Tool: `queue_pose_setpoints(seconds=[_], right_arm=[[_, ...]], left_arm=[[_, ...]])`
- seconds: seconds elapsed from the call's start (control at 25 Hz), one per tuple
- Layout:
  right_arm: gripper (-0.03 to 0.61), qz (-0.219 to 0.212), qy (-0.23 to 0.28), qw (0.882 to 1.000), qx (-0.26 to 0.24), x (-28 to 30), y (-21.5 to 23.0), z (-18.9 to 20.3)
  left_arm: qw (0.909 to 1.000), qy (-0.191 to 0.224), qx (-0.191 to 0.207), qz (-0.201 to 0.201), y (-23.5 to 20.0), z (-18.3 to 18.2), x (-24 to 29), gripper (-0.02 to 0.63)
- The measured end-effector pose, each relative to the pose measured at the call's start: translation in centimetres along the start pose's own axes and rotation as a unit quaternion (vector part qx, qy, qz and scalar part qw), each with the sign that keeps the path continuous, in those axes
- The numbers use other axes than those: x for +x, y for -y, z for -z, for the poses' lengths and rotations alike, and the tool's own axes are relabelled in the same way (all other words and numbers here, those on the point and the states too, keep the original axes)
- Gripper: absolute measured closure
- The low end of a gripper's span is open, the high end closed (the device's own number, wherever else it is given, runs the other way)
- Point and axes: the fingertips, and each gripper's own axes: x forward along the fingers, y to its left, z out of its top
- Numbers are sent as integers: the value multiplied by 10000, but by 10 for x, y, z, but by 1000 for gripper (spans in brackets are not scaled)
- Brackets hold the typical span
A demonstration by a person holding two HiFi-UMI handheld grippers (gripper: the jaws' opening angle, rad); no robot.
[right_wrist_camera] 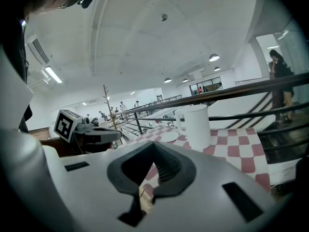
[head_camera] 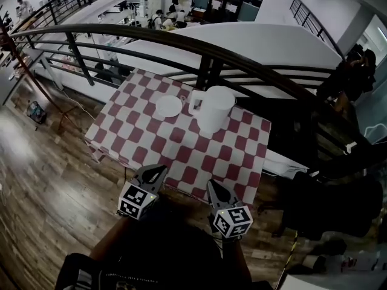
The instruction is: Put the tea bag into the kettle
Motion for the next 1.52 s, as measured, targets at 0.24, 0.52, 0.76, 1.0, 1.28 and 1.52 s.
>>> queue_pose_setpoints(seconds=[0.24,0.52,0.76,1.0,1.28,1.52], right_arm=[[568,-47,23,10000,-23,15,13,-7],[568,221,48,9997,78,32,48,-18],[568,455,121,9988,135,56,82,-37],[568,510,90,9985,153,88,108,-57],[568,700,139,9972,208,115,132,-83],[568,973,71,9947,310,134,160,-93]], left_arm=[[9998,-77,11,-189,-19,-1,9,607],[9998,-116,77,-141,-40,-11,42,609],[9997,-70,196,-113,-70,-33,82,607],[9995,4,303,-70,-95,-64,119,609],[9992,2,404,62,-117,-89,155,609],[9986,-48,441,293,-128,-105,193,609]])
